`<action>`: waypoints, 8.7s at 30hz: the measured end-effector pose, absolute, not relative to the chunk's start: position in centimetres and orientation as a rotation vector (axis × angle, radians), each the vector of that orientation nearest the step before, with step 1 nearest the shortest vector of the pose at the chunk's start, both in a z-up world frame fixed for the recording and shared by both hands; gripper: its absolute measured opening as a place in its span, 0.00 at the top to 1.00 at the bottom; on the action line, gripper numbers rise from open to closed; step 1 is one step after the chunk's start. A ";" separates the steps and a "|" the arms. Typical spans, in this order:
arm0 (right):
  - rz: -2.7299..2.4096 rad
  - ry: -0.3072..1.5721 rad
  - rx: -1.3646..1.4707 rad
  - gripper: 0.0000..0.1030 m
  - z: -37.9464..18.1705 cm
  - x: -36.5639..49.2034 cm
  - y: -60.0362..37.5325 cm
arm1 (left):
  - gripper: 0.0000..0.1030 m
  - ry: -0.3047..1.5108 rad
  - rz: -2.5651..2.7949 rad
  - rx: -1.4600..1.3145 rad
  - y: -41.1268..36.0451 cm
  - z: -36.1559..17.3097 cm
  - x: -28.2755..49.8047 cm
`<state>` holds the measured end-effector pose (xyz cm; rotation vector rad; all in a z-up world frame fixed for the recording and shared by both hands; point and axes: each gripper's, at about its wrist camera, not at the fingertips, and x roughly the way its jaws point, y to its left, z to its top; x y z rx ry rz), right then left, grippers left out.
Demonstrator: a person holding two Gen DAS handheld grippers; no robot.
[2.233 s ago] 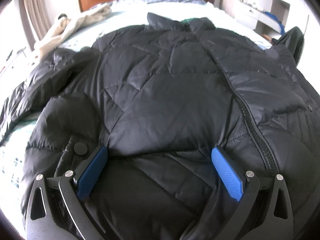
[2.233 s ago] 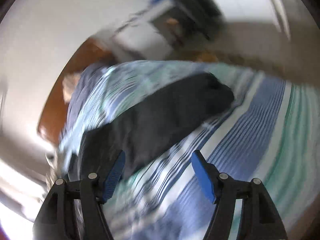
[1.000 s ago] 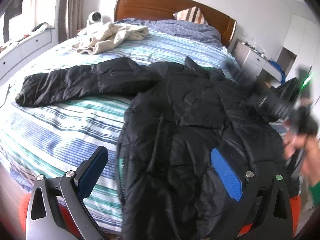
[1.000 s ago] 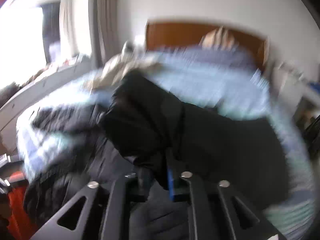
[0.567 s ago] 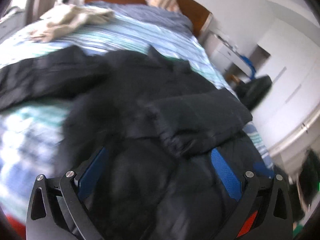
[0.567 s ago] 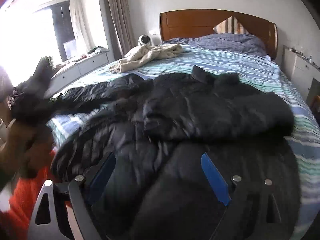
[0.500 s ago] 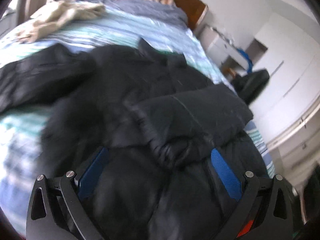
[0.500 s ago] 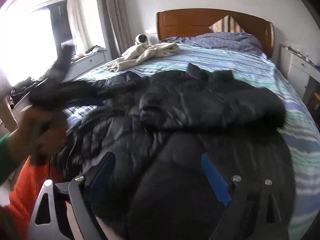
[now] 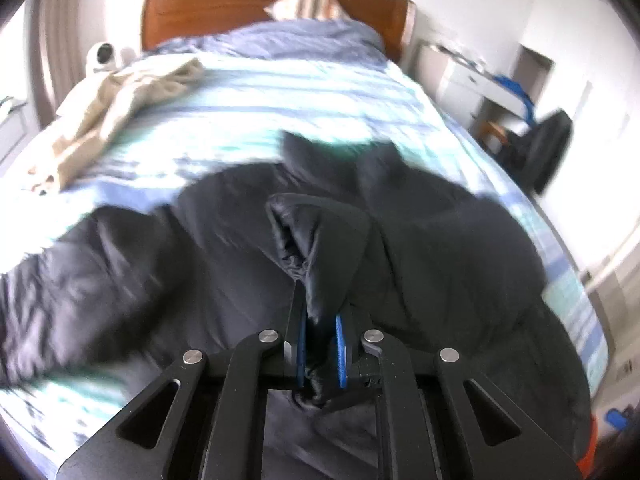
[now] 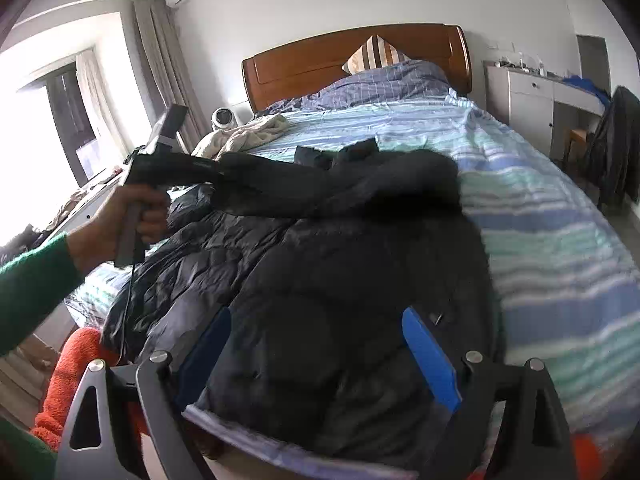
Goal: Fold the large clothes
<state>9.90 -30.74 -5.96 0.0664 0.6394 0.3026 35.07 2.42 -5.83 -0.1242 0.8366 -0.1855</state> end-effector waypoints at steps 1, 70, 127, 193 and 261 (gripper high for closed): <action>0.300 0.625 0.061 0.13 -5.1 10.9 -31.2 | 0.91 0.838 -0.159 -0.132 3.8 -6.1 36.0; 0.147 0.724 0.159 0.27 -7.2 14.2 -33.1 | 0.10 0.825 0.070 -0.064 14.2 -6.7 24.5; 0.210 0.712 0.259 0.27 -8.6 8.9 -31.3 | 0.62 0.744 -0.422 -0.084 -8.7 -1.9 34.1; 0.278 0.885 0.017 0.18 -16.5 42.1 -28.4 | 0.05 0.862 -0.107 -0.225 9.2 -12.2 48.2; 0.088 0.865 -0.040 0.18 -8.4 7.8 -34.2 | 0.01 0.938 -0.133 0.070 10.1 -11.2 8.1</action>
